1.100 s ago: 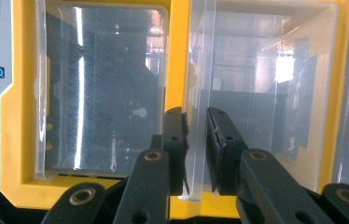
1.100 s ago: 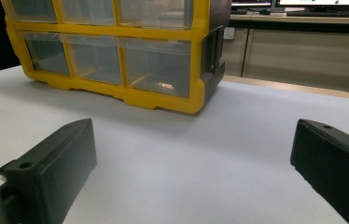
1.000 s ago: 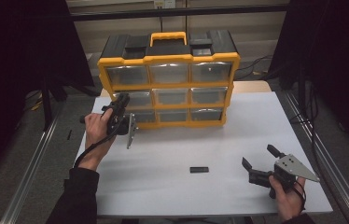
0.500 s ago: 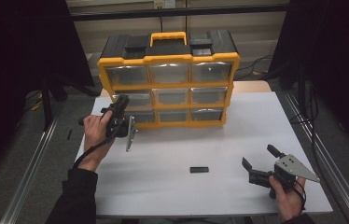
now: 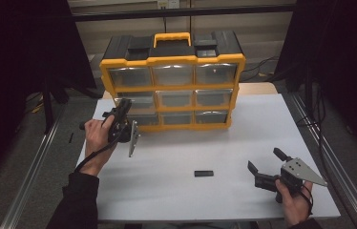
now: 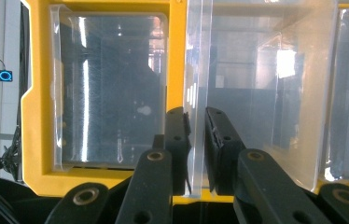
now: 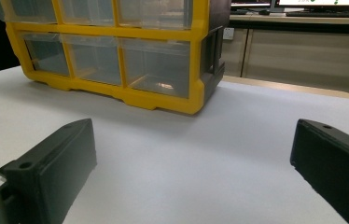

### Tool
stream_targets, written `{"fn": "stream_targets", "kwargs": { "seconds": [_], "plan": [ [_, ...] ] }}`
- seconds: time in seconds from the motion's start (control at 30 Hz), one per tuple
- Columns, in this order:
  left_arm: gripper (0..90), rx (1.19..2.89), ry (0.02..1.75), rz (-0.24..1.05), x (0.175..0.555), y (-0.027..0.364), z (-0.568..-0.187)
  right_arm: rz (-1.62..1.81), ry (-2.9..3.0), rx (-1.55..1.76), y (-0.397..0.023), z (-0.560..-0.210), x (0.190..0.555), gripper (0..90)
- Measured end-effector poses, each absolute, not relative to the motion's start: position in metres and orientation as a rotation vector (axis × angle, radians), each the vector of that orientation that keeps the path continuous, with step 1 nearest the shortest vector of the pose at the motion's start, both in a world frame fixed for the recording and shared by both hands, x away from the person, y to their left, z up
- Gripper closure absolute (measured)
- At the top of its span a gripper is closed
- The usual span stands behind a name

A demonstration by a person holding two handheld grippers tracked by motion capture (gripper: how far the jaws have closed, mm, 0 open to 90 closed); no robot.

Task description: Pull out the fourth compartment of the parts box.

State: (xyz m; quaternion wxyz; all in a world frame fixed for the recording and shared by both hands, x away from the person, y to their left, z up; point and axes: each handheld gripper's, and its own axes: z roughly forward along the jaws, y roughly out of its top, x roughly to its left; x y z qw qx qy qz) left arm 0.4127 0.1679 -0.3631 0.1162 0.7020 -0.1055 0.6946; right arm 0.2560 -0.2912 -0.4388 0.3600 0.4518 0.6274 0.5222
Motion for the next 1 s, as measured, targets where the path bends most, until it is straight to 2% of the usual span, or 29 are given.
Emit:
{"fn": "stream_targets", "kwargs": {
  "seconds": [1.0],
  "plan": [
    [78.1,2.074,-0.285,1.945,0.4114,0.1705,-0.3577,1.341,1.616,1.165,-0.2912,-0.4392,0.2567,0.0]
  ]
}}
